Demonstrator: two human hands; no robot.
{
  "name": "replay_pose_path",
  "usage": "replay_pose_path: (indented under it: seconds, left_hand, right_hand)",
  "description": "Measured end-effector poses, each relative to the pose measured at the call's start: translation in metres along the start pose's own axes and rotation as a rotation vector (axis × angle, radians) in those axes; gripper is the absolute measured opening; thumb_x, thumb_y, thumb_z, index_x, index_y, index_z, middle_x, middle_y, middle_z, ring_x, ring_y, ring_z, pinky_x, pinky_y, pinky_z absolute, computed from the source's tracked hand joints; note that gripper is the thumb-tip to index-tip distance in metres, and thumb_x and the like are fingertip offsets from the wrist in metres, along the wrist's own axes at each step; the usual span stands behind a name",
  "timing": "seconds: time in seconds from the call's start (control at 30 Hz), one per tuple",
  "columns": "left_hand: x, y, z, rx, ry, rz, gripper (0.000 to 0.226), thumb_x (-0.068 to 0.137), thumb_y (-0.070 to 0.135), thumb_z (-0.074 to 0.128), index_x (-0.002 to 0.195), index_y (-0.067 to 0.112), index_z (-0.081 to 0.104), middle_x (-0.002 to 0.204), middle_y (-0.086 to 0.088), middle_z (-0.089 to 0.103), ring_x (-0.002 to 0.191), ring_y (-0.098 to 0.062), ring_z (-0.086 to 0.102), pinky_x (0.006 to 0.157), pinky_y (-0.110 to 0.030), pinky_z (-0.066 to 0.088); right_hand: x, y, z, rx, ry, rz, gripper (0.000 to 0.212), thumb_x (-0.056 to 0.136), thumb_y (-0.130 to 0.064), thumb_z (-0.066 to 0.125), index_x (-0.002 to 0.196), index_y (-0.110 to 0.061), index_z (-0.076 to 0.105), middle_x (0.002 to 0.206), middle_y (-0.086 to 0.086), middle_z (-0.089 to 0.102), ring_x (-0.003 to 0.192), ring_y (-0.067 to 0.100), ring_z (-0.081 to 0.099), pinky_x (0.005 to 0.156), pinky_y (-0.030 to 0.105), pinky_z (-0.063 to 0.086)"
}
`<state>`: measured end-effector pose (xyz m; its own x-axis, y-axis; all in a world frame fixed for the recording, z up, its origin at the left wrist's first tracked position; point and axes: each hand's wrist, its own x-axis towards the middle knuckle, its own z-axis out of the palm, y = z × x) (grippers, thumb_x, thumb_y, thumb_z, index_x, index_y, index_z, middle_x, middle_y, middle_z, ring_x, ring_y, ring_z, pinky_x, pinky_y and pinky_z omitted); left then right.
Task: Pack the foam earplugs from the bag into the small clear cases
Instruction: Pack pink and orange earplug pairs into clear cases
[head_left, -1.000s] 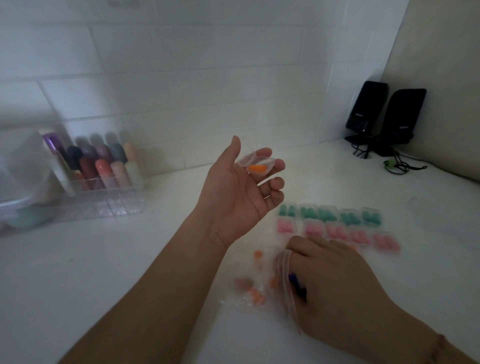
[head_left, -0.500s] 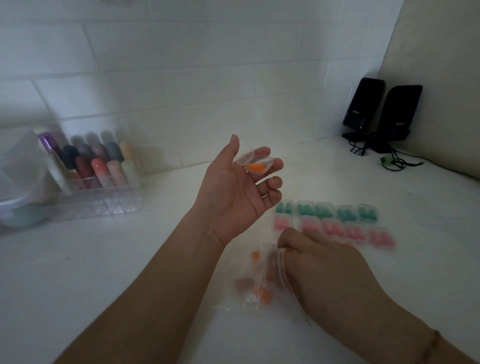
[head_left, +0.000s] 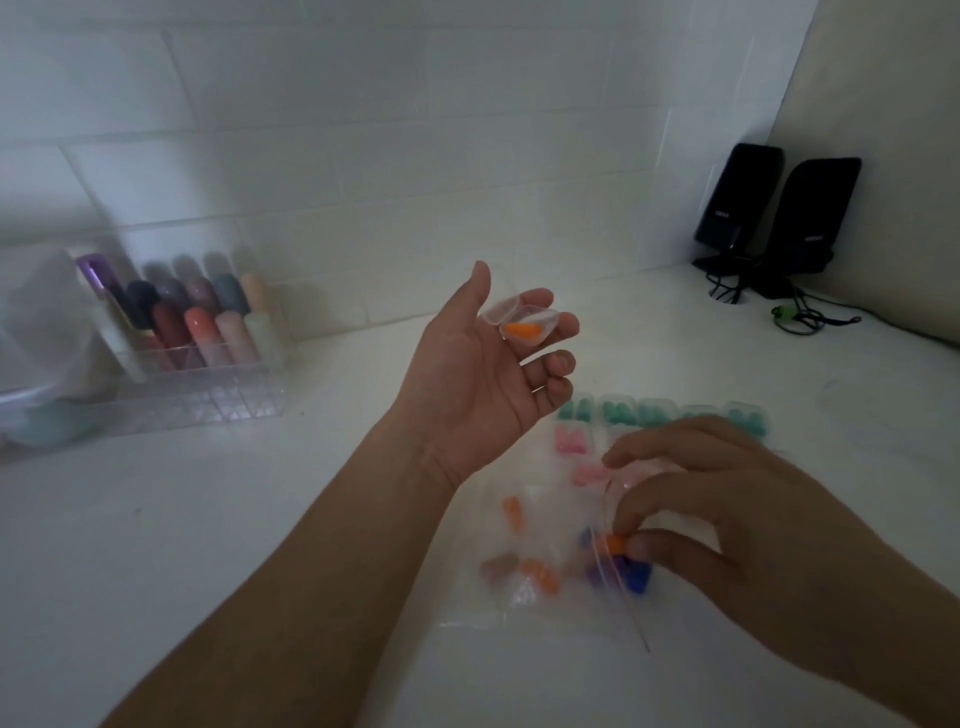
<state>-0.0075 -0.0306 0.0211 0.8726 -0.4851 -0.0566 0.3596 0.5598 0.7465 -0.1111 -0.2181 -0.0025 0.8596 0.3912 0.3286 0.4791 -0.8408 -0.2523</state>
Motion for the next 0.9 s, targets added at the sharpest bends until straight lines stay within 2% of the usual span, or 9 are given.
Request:
replay_pose_path:
  seconds: [0.1, 0.23, 0.3, 0.37, 0.47, 0.57, 0.67, 0.77, 0.9]
  left_hand:
    - [0.000, -0.001, 0.000, 0.031, 0.003, 0.005, 0.049, 0.093, 0.057, 0.043, 0.104, 0.011, 0.056, 0.086, -0.010, 0.064, 0.061, -0.021, 0.051, 0.062, -0.030, 0.040]
    - [-0.002, -0.008, 0.007, 0.080, -0.043, -0.023, 0.048, 0.093, 0.056, 0.043, 0.105, 0.011, 0.056, 0.086, -0.011, 0.063, 0.061, -0.021, 0.051, 0.061, -0.031, 0.041]
    - [-0.004, -0.012, 0.010, 0.101, -0.096, -0.054, 0.047, 0.091, 0.055, 0.044, 0.104, 0.011, 0.056, 0.085, -0.011, 0.063, 0.062, -0.021, 0.051, 0.061, -0.031, 0.042]
    - [-0.006, -0.016, 0.013, 0.130, -0.174, -0.095, 0.047, 0.090, 0.054, 0.046, 0.105, 0.011, 0.056, 0.085, -0.011, 0.063, 0.062, -0.021, 0.051, 0.058, -0.029, 0.043]
    - [-0.010, -0.020, 0.015, 0.186, -0.308, -0.167, 0.049, 0.088, 0.055, 0.048, 0.106, 0.010, 0.056, 0.087, -0.011, 0.062, 0.063, -0.020, 0.050, 0.058, -0.027, 0.045]
    - [-0.011, -0.022, 0.016, 0.231, -0.389, -0.201, 0.050, 0.088, 0.054, 0.043, 0.109, 0.010, 0.053, 0.088, -0.011, 0.061, 0.063, -0.019, 0.052, 0.061, -0.027, 0.044]
    - [-0.011, -0.024, 0.016, 0.265, -0.436, -0.223, 0.051, 0.091, 0.054, 0.039, 0.112, 0.010, 0.054, 0.082, -0.007, 0.062, 0.064, -0.017, 0.054, 0.063, -0.027, 0.045]
    - [-0.011, -0.027, 0.014, 0.252, -0.467, -0.248, 0.050, 0.092, 0.053, 0.040, 0.111, 0.012, 0.061, 0.085, -0.007, 0.056, 0.070, -0.016, 0.052, 0.065, -0.025, 0.048]
    - [-0.010, -0.027, 0.015, 0.212, -0.460, -0.260, 0.057, 0.089, 0.056, 0.044, 0.117, 0.009, 0.057, 0.089, -0.009, 0.054, 0.070, -0.017, 0.051, 0.066, -0.026, 0.046]
  right_hand:
    - [-0.002, 0.005, -0.017, 0.087, 0.040, 0.020, 0.009, 0.077, -0.052, 0.066, 0.082, -0.045, 0.067, 0.103, -0.034, 0.063, 0.102, -0.004, 0.056, 0.087, 0.029, 0.049]
    - [-0.004, 0.004, -0.033, 0.297, 0.186, 0.056, 0.017, 0.069, -0.063, 0.066, 0.079, -0.050, 0.069, 0.078, -0.030, 0.068, 0.077, -0.001, 0.064, 0.068, 0.007, 0.046]
    - [-0.002, 0.004, -0.036, 0.372, 0.312, 0.056, 0.018, 0.071, -0.056, 0.066, 0.084, -0.045, 0.070, 0.078, -0.023, 0.070, 0.069, 0.003, 0.066, 0.063, 0.006, 0.048]
    - [0.001, 0.005, -0.034, 0.425, 0.485, 0.100, 0.017, 0.072, -0.047, 0.064, 0.085, -0.039, 0.069, 0.083, -0.018, 0.070, 0.071, 0.005, 0.066, 0.062, 0.009, 0.051]
    - [0.007, 0.003, -0.026, 0.313, 0.642, 0.142, 0.011, 0.078, -0.043, 0.062, 0.088, -0.043, 0.061, 0.094, -0.022, 0.064, 0.076, 0.002, 0.062, 0.062, 0.008, 0.048]
    - [0.010, -0.001, -0.018, 0.265, 0.659, 0.140, 0.008, 0.079, -0.044, 0.061, 0.088, -0.044, 0.060, 0.086, -0.022, 0.065, 0.074, 0.003, 0.060, 0.058, 0.012, 0.046]
    - [0.014, -0.002, -0.011, 0.237, 0.639, 0.104, 0.017, 0.081, -0.043, 0.065, 0.087, -0.028, 0.068, 0.082, -0.023, 0.063, 0.072, 0.006, 0.059, 0.059, 0.016, 0.044]
    - [0.017, 0.000, -0.004, 0.245, 0.605, 0.052, 0.020, 0.081, -0.039, 0.067, 0.086, -0.021, 0.072, 0.084, -0.016, 0.064, 0.077, 0.004, 0.058, 0.066, 0.010, 0.039]
    - [0.017, 0.002, -0.004, 0.285, 0.548, 0.046, 0.023, 0.082, -0.041, 0.063, 0.092, -0.023, 0.074, 0.088, -0.011, 0.064, 0.082, 0.004, 0.059, 0.069, 0.008, 0.038]
